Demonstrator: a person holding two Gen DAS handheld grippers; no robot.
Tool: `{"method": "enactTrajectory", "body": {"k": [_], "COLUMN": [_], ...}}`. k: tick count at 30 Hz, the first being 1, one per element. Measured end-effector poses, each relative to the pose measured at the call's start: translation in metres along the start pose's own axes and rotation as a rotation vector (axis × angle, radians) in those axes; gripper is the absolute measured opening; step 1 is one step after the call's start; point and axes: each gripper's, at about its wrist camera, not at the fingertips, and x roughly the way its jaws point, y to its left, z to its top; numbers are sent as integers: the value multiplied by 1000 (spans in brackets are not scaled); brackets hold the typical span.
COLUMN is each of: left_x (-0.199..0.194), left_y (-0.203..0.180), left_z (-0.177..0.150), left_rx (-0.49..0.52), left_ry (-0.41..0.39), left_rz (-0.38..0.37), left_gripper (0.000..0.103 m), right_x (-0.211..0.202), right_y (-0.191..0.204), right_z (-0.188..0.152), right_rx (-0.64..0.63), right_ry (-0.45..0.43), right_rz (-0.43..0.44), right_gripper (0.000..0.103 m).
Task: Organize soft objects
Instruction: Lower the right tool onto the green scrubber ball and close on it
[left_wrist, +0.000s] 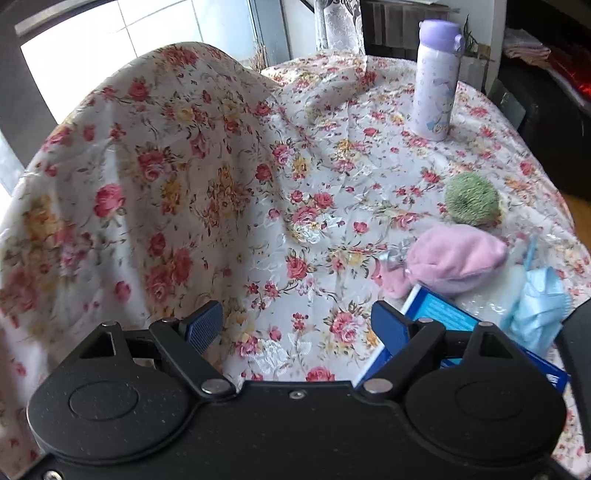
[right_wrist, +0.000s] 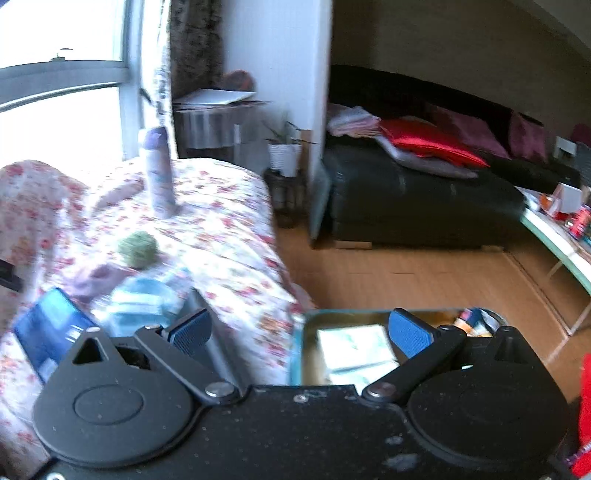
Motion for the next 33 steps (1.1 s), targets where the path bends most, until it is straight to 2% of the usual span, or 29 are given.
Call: {"method": "enactTrajectory", "body": {"k": [10,14,23,33], "left_x": [32,41,50,55], "left_y": [16,9,12,19], "left_z": [4,-1,-2,-4], "left_rx": [-76,-46,-73,-130], "left_ry": [57,81,106,121], "left_rz": [-2,5,-64,-99], "left_gripper": [84,84,84,84], "right_x": [21,39,103,182], "right_y": [61,82,136,183], "right_z": [34,48,82,101], "right_rx": [-95,-96,-118,-57], "right_ry": [52,81,153,270], "right_rz": [135,174,223,281], "right_gripper": [103,103,103,99]}}
